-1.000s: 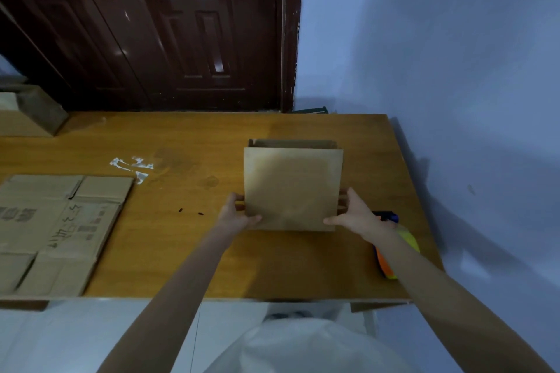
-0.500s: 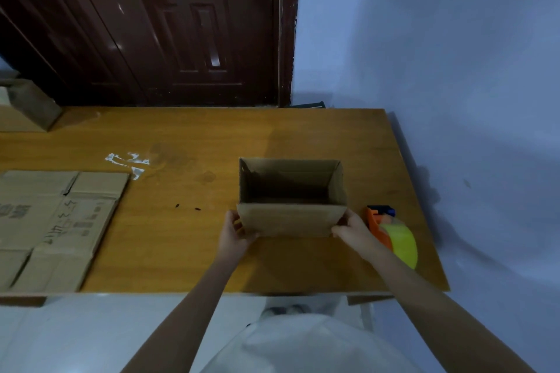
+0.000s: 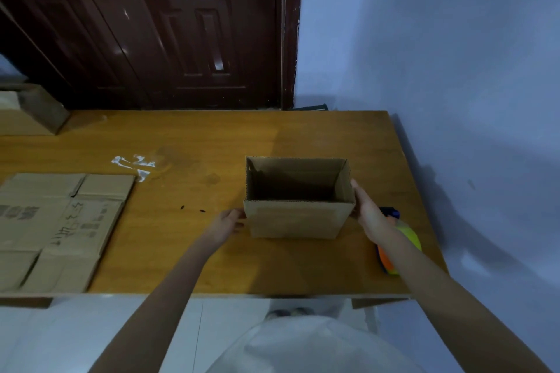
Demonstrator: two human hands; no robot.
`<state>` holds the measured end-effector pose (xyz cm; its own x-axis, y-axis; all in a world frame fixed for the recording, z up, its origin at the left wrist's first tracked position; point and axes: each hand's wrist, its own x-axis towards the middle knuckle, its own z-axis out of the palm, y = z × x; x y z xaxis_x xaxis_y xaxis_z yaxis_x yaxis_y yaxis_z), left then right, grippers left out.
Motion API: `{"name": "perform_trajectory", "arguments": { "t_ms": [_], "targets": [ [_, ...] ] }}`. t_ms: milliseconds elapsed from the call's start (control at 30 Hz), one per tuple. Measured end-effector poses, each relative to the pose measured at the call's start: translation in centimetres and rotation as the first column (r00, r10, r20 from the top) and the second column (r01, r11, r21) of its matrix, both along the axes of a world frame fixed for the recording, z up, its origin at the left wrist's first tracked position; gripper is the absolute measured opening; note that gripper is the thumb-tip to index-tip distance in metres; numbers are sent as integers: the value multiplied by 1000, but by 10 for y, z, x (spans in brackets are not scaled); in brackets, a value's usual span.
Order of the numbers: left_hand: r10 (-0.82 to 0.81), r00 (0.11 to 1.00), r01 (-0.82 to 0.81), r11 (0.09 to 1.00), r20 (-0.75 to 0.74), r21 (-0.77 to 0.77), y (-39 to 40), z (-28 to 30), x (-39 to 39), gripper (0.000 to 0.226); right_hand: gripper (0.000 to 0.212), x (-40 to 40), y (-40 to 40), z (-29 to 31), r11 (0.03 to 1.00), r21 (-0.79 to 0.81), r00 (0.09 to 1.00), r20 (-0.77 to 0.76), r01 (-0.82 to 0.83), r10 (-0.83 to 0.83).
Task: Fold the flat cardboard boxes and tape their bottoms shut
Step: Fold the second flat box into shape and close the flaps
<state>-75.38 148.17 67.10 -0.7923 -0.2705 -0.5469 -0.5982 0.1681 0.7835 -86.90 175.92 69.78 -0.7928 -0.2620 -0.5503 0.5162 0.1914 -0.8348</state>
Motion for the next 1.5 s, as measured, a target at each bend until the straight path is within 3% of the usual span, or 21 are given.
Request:
{"name": "perform_trajectory", "arguments": {
  "t_ms": [100,200,300,400,567,667,833,933,1033,1167,1300,1400,1500],
  "targets": [
    [-18,1000,18,999,-1,-32,-12,15,-11,44,60,-7,-2,9,998,23,995,-76,-63,65],
    [115,984,-104,991,-133,87,-18,37,-18,49,83,-15,5,7,997,59,992,-106,-56,62],
    [196,955,-143,962,-223,232,-16,58,-18,46,50,-15,7,16,996,40,987,-139,-81,86],
    [163,957,-120,975,-240,185,-9,69,-16,37,24,-9,7,27,990,56,976,-170,-128,136],
    [143,956,-110,984,-257,140,-4,66,-11,32,44,-3,11,27,961,148,922,-281,-233,267],
    [158,950,-122,982,-270,143,-2,68,-10,24,39,-3,12,30,958,151,902,-329,-244,281],
    [50,961,-54,999,-272,-6,2,75,-19,38,39,-4,6,38,952,243,758,-580,-188,298],
    [-52,972,18,989,-228,-149,8,79,-21,50,38,-5,4,40,926,333,690,-629,-176,358],
    [-185,954,101,940,-238,-325,14,83,-19,61,42,-6,6,41,917,352,705,-602,-186,374],
    [-346,924,207,809,-161,-551,15,86,-18,56,45,-12,9,47,847,465,670,-546,-258,504],
    [-358,933,284,795,-37,-535,14,91,-23,76,49,-18,9,51,781,548,628,-503,-299,593],
    [-417,907,356,694,54,-626,12,96,-28,92,60,-22,6,52,734,600,624,-451,-318,638],
    [-460,887,382,674,46,-633,13,95,-33,103,66,-27,2,52,691,632,593,-422,-349,686]
  ]
}}
